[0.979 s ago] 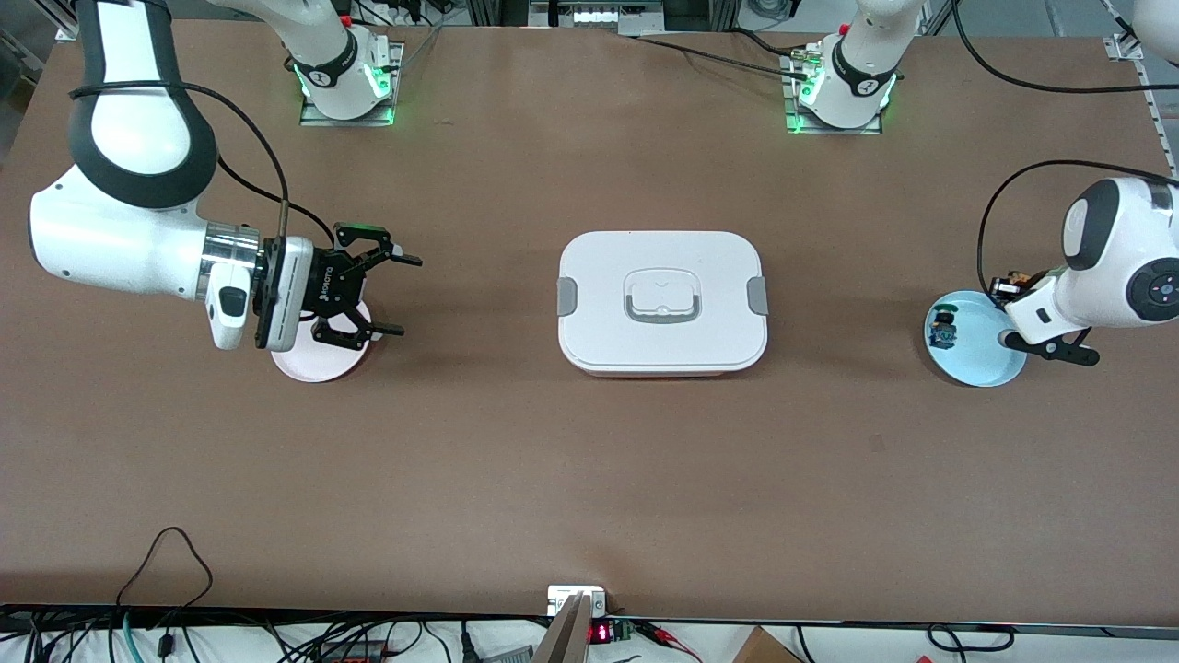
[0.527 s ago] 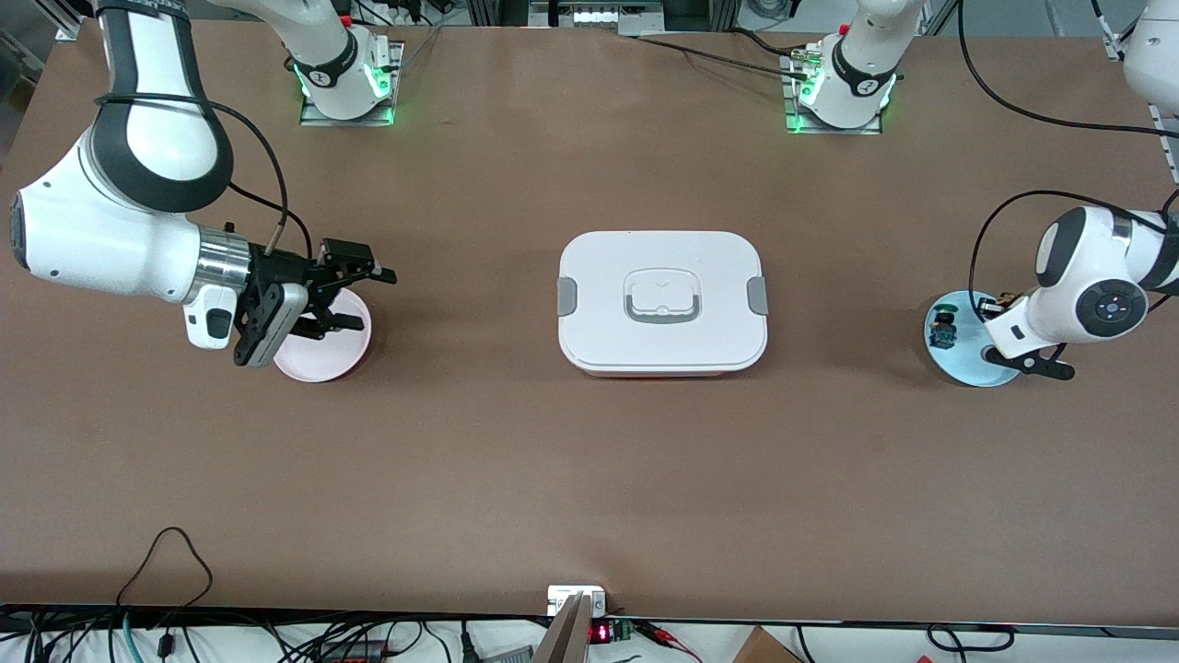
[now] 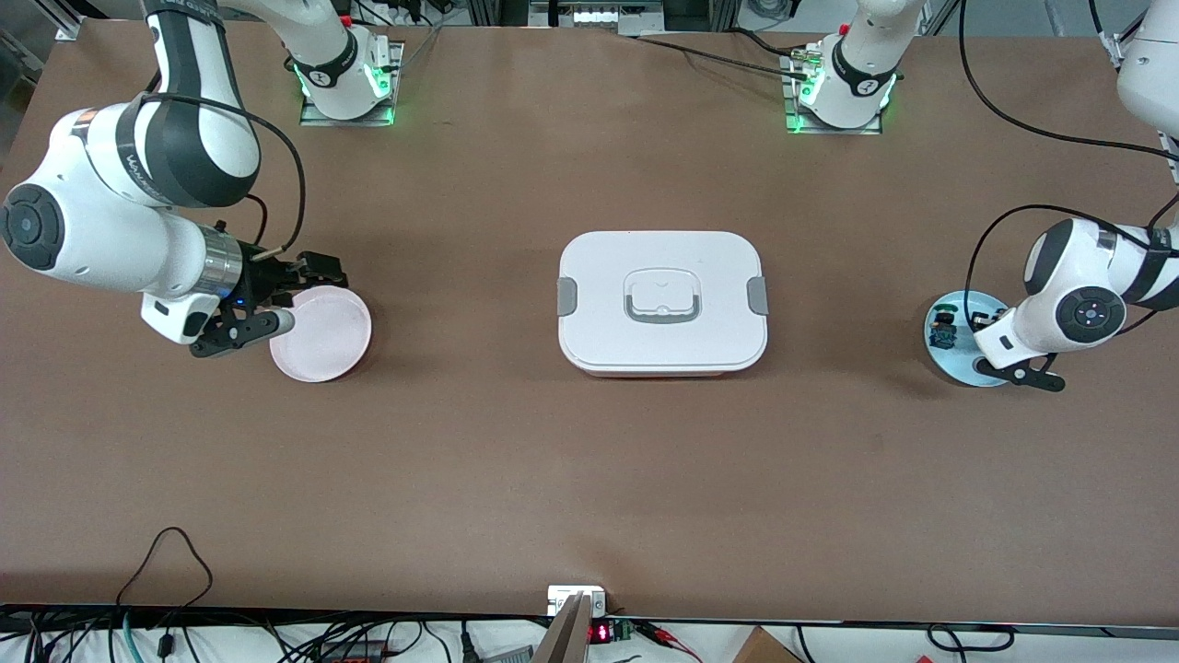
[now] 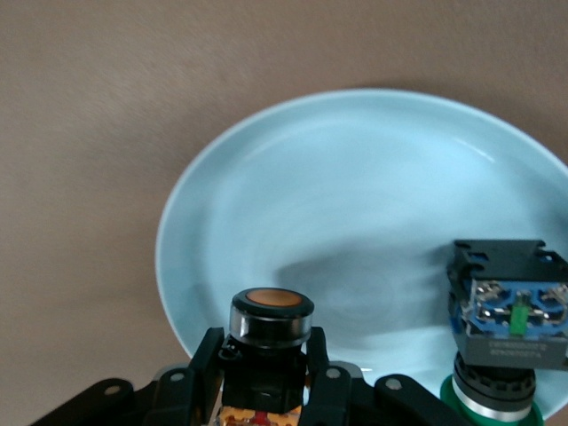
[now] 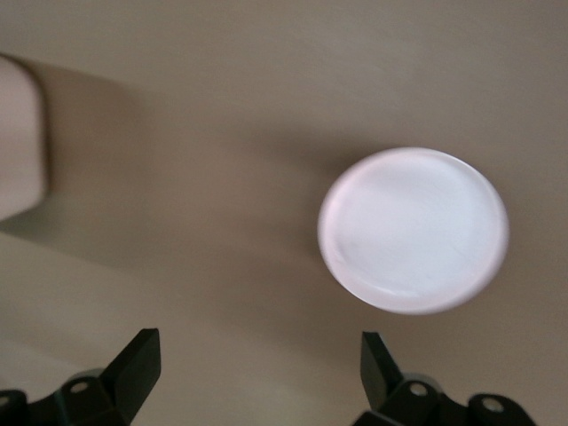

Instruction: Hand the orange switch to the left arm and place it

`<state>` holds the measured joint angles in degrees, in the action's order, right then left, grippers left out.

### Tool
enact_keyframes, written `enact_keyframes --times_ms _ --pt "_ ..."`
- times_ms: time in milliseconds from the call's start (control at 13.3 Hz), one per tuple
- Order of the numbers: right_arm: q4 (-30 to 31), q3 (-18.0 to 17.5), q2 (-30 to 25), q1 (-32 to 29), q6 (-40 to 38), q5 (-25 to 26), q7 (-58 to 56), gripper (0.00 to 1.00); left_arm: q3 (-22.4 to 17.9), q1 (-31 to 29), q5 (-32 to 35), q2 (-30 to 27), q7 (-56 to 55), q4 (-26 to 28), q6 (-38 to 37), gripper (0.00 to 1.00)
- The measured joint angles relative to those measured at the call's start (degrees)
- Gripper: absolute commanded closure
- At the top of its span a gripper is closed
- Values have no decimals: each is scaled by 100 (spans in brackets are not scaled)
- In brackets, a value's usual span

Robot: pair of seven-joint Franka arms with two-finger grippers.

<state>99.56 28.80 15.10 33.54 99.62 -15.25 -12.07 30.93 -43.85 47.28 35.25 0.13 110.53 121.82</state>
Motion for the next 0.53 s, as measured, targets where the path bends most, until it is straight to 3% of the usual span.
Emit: enact_keyframes --times_ms 151,301,452,527 --pt "-131 0 -2 -120 -370 502 283 0 10 1 0 17 -31 -76 0 96" --pt "-392 -13 -9 -362 -765 839 329 0 21 12 0 48 -145 -94 0 87" --pt "-640 -231 -50 -804 -901 1184 329 0 21 20 0 101 -206 -94 0 63" --pt "-752 -427 -81 -1136 -901 1250 328 0 20 20 0 136 -217 -94 0 39"
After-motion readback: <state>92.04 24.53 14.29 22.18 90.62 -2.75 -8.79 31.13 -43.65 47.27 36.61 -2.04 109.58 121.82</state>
